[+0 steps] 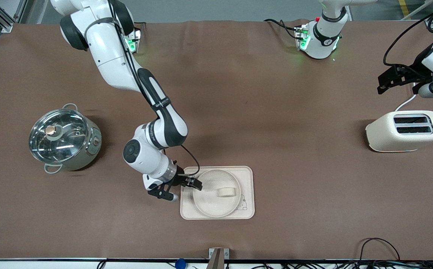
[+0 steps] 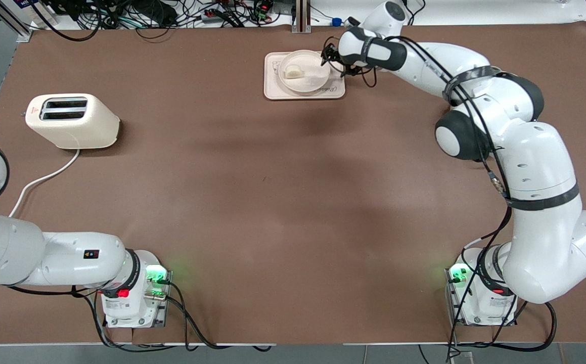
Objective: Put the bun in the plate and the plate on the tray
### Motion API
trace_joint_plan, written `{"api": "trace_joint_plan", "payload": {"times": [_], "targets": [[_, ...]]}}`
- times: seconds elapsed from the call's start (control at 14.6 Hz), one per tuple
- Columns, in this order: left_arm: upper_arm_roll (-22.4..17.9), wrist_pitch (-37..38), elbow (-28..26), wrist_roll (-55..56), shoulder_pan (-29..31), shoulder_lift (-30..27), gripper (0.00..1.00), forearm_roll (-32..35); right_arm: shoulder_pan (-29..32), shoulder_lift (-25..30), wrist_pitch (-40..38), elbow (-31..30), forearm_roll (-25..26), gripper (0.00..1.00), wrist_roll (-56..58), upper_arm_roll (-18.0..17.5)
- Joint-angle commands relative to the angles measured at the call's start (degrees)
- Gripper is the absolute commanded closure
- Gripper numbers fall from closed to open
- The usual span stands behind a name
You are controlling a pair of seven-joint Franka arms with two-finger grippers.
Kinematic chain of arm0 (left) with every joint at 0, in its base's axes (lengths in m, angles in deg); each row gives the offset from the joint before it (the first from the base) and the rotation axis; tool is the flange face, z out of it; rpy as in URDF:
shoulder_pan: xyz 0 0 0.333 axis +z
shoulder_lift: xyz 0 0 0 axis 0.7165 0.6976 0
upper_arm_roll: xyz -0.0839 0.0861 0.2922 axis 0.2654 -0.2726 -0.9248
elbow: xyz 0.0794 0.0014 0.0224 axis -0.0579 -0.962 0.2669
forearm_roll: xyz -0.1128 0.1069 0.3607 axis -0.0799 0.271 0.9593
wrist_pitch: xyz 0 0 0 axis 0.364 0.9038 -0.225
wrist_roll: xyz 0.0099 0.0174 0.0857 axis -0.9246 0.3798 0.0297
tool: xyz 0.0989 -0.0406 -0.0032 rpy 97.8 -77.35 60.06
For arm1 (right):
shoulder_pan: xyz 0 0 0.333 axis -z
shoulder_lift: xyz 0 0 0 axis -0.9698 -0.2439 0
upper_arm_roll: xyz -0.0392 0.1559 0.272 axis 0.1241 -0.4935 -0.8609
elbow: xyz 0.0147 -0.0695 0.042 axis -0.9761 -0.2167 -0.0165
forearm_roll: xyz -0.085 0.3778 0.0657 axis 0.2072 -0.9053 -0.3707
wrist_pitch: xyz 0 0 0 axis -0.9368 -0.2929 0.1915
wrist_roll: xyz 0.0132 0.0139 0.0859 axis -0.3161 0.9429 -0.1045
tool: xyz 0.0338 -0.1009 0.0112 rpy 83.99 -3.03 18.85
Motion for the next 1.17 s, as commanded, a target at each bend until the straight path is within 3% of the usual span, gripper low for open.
{"api": "trace_joint_plan", "payload": {"times": [0.0,0.14,0.21,0.41,0.55,0.76,0.89,0.96,1.1], "targets": [[0.7,0.4,-0.5,-0.5,0.1,-0.8,0.0,-1.1,0.7,10.3,-2.4,-10.7,0.5,0.0,2.1,1.6],[0.7,0.4,-0.5,-0.5,0.1,-0.8,0.0,-1.1,1.9,15.4,-9.4,-12.9,0.6,0.0,3.1,4.7],[0.8,0.4,-0.5,-0.5,0.1,-0.8,0.0,-1.1,2.7,17.6,-16.8,-12.8,0.9,0.0,4.4,7.1],[0.9,0.4,-0.6,-0.5,0.0,-0.8,0.0,-1.2,3.0,24.9,-33.4,-12.8,4.7,0.0,10.0,17.0],[1.3,0.4,-0.6,-0.5,0.1,-0.8,0.0,-1.6,3.0,29.2,-38.8,-12.8,9.2,0.0,12.8,21.2],[1.3,0.4,-0.5,-0.4,0.1,-0.8,0.0,-1.9,3.5,37.4,-46.8,-12.9,20.6,0.0,16.3,24.0],[1.5,0.4,-0.5,-0.4,0.1,-0.9,0.0,-2.0,7.3,43.0,-52.5,-12.8,26.2,0.0,17.3,22.8],[1.5,0.4,-0.5,-0.5,0.1,-0.9,0.0,-1.9,11.4,45.3,-54.9,-12.8,27.9,0.0,18.1,19.4],[1.6,0.4,-0.5,-0.5,0.1,-0.9,0.0,-1.9,25.0,50.4,-57.8,-13.0,33.2,0.0,18.3,5.7]]}}
